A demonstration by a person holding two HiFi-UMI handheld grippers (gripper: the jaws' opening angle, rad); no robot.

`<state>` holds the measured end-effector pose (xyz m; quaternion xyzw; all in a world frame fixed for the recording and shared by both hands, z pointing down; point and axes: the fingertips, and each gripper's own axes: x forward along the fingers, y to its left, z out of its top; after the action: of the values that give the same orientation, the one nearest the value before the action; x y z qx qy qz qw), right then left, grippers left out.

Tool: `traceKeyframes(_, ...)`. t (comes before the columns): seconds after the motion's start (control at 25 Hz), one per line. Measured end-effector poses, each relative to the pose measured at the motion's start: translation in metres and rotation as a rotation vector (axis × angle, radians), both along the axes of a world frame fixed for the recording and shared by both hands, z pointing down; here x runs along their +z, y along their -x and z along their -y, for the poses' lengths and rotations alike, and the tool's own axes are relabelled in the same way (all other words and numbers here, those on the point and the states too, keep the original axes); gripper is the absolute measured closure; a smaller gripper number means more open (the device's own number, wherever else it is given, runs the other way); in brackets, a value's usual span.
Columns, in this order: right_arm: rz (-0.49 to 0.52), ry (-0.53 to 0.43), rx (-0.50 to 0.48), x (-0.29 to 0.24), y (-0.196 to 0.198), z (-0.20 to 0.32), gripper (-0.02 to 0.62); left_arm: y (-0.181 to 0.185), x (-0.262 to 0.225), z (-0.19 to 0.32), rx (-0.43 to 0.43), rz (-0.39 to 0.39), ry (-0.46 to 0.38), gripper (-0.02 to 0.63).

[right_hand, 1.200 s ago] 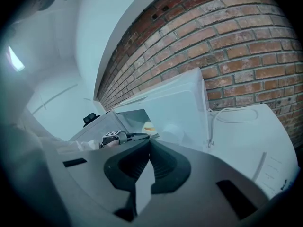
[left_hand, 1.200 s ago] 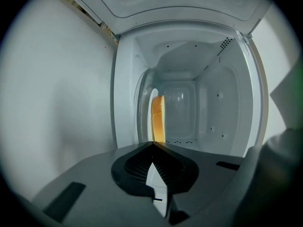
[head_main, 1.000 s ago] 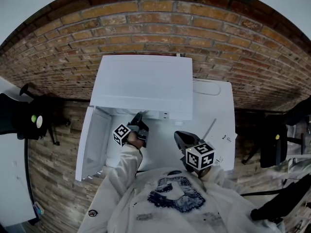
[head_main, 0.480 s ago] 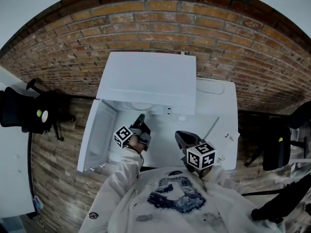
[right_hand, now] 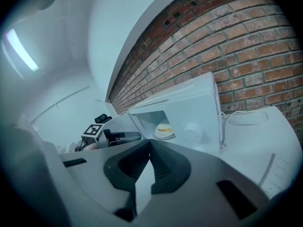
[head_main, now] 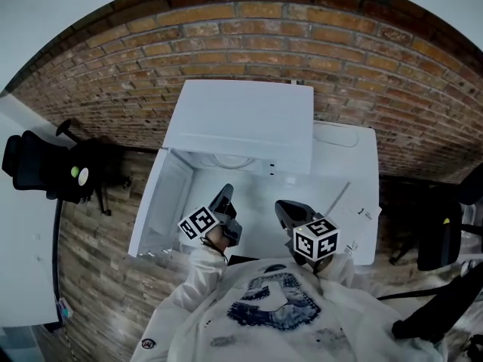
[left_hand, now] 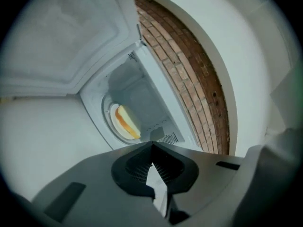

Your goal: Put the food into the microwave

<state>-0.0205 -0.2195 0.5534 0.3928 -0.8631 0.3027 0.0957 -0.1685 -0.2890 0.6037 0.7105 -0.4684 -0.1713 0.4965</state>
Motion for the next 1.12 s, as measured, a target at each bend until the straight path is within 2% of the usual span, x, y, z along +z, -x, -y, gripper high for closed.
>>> traceKeyframes(0.2,-0.015,-0.038,-0.032,-0.007,0.009,-0.001,0.581,0.008,-0.032,-0.021,-0.009,0.162,-0.088,0.600)
traceKeyframes(0.44,-0.017,-0.064,-0.051,-0.015,0.015,-0.002,0.581,0.013,-0.070,-0.048,-0.010,0.408,-0.188,0.600)
traceKeyframes(0.56,-0.027,-0.074,-0.060,-0.016,0.016,-0.004,0.581,0.011,-0.084,-0.060,-0.003,0.506,-0.227,0.600)
traceKeyframes(0.72,-0.026,-0.076,-0.072,-0.016,0.019,-0.007,0.581,0.011,-0.091,-0.074,-0.020,0.601,-0.252,0.600)
traceKeyframes(1.12,-0.032,-0.099,-0.081,-0.020,0.022,-0.007,0.581,0.010,-0.104,-0.085,-0.047,0.759,-0.298,0.600)
